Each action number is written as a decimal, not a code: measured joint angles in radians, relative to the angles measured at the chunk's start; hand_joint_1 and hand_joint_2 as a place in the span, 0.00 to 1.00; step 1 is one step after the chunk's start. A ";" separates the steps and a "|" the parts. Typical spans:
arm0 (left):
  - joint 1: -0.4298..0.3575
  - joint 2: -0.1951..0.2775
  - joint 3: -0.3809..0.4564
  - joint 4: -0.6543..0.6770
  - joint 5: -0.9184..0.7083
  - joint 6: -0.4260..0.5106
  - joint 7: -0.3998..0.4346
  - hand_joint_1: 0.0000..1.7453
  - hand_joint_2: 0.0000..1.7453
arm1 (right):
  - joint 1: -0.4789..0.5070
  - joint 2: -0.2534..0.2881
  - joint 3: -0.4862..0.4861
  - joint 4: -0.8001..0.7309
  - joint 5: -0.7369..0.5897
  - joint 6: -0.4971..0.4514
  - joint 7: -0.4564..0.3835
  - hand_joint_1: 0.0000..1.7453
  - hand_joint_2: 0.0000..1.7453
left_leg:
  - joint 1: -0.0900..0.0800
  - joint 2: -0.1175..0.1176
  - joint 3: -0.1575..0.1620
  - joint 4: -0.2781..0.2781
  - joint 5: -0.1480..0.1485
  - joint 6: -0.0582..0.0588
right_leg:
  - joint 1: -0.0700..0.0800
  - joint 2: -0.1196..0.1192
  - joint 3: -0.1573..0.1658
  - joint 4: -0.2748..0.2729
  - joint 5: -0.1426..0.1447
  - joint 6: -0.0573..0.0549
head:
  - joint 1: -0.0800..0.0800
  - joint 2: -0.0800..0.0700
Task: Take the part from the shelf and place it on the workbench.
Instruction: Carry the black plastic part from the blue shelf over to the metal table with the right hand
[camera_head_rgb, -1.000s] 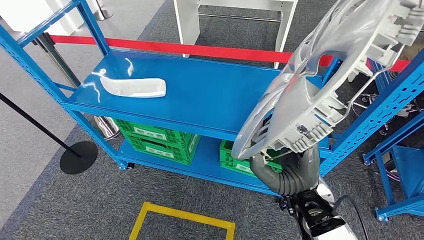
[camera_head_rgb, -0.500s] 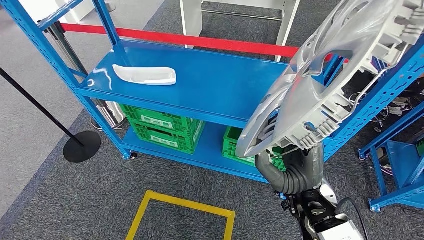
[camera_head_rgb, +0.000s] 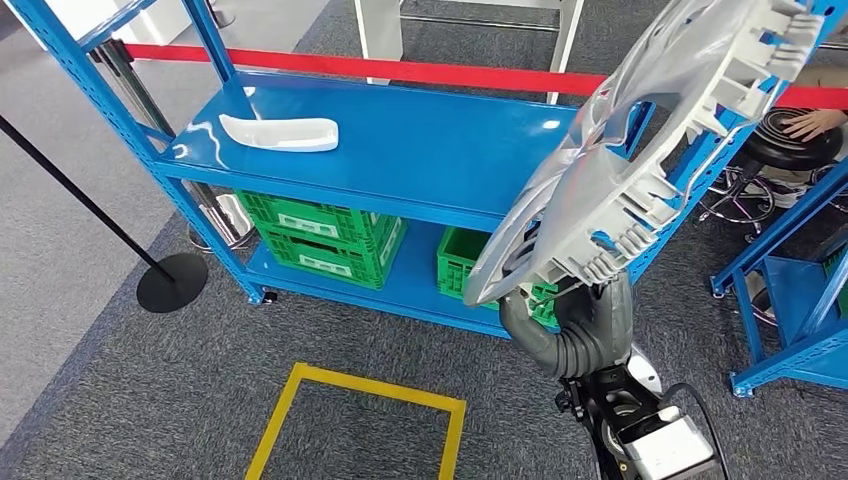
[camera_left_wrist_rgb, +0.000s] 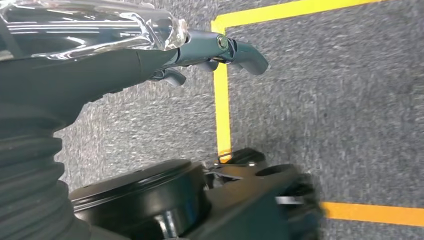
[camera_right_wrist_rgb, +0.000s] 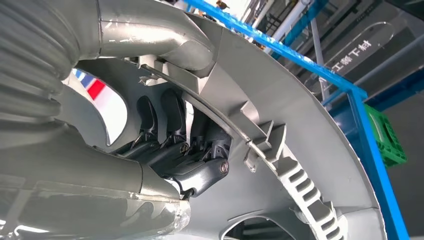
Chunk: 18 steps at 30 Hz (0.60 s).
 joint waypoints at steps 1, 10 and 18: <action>-0.001 0.001 0.000 0.000 0.000 0.000 0.000 0.00 1.00 | -0.001 0.001 0.000 0.001 -0.001 0.000 0.000 1.00 1.00 | -0.004 -0.002 0.057 -0.079 0.008 0.010 | 0.002 0.000 -0.007 0.000 0.008 0.003 | 0.000 0.000; -0.002 -0.001 0.001 -0.001 -0.002 0.002 0.001 0.00 1.00 | -0.012 0.007 -0.003 0.012 -0.003 0.004 -0.002 1.00 1.00 | -0.012 0.006 0.079 -0.221 0.078 0.042 | -0.006 -0.002 -0.074 0.153 -0.111 0.050 | 0.003 0.000; -0.001 -0.002 0.001 -0.001 -0.002 0.002 0.006 0.00 1.00 | -0.020 0.010 -0.005 0.026 -0.007 0.009 -0.002 1.00 1.00 | -0.009 0.009 -0.029 -0.182 0.149 0.018 | -0.007 0.000 0.126 0.008 -0.101 0.054 | 0.008 0.000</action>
